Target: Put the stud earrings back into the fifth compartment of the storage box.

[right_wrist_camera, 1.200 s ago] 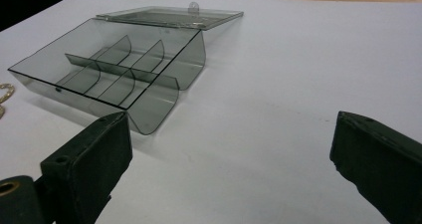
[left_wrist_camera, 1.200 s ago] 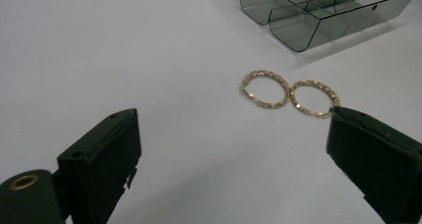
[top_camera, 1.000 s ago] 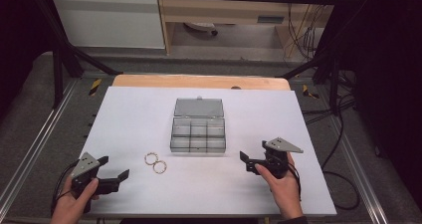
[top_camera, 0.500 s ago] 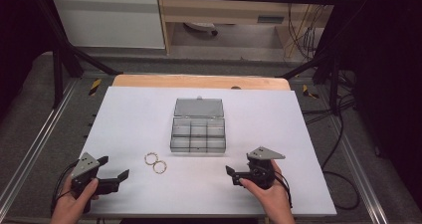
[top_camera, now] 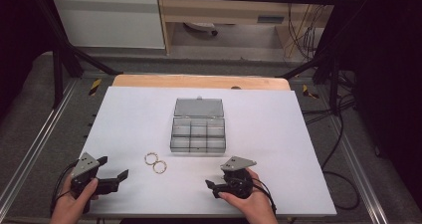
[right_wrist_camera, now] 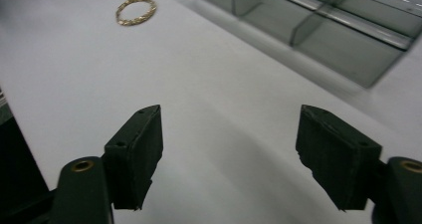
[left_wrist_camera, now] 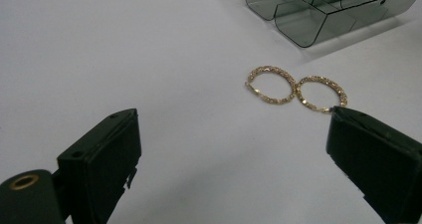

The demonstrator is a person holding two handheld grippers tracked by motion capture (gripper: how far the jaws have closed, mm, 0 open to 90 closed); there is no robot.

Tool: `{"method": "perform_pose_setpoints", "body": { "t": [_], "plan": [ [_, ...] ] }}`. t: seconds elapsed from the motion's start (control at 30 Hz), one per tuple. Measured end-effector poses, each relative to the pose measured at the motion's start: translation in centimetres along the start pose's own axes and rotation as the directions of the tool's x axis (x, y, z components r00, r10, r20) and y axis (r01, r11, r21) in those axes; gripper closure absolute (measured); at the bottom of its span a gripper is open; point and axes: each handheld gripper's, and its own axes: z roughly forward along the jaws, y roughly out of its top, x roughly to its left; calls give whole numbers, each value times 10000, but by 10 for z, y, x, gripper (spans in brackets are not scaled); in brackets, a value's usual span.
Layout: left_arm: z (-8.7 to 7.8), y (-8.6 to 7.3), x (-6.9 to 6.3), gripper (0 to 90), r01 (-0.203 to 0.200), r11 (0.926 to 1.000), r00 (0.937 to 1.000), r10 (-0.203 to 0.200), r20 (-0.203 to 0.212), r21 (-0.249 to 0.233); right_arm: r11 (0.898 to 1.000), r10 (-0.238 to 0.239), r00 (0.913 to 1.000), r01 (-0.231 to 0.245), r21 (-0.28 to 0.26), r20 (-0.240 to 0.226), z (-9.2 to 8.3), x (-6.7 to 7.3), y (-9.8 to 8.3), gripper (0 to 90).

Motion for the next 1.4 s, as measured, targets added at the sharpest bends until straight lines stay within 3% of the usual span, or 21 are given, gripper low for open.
{"method": "perform_pose_setpoints", "body": {
  "t": [0.07, 0.23, 0.47, 0.7, 0.9, 1.03, 1.2, 1.27, 1.4],
  "plan": [
    [0, 0, 0, 74, 9, 10000, 10000, -9, -9, 37, 9996, -274, 9995, 275, 61, -173, 4, 7, 2, 346],
    [1, -1, 0, 74, -32, 10000, 10000, 31, 41, 71, 9991, -385, 9979, 375, -198, -522, 16, 21, 14, 459],
    [1, 0, -1, 74, -79, 9999, 9999, 79, 66, 85, 9985, -408, 9959, 377, -400, -805, 55, 45, 38, 591],
    [1, 0, 0, 74, -143, 9999, 9998, 142, 146, 61, 9982, -366, 9977, 338, -493, -569, 93, 55, 58, 690],
    [0, 1, -1, 74, -193, 9998, 9997, 192, 141, 31, 9985, -398, 9985, 384, -386, -369, 119, 62, 71, 716],
    [1, 1, -3, 74, -236, 9997, 9995, 236, 188, 39, 9977, -669, 9976, 670, 53, -189, 135, 66, 74, 728],
    [1, 1, -1, 74, -278, 9996, 9994, 276, 213, 99, 9952, -979, 9952, 979, 25, 64, 137, 66, 73, 823],
    [1, 1, -1, 74, -217, 9998, 9996, 216, 189, 51, 9949, -1007, 9949, 1007, -6, 15, 137, 65, 73, 867],
    [1, 1, -3, 74, -246, 9997, 9995, 244, 208, 79, 9941, -1083, 9939, 1082, -60, -211, 136, 62, 72, 870]
  ]
}}
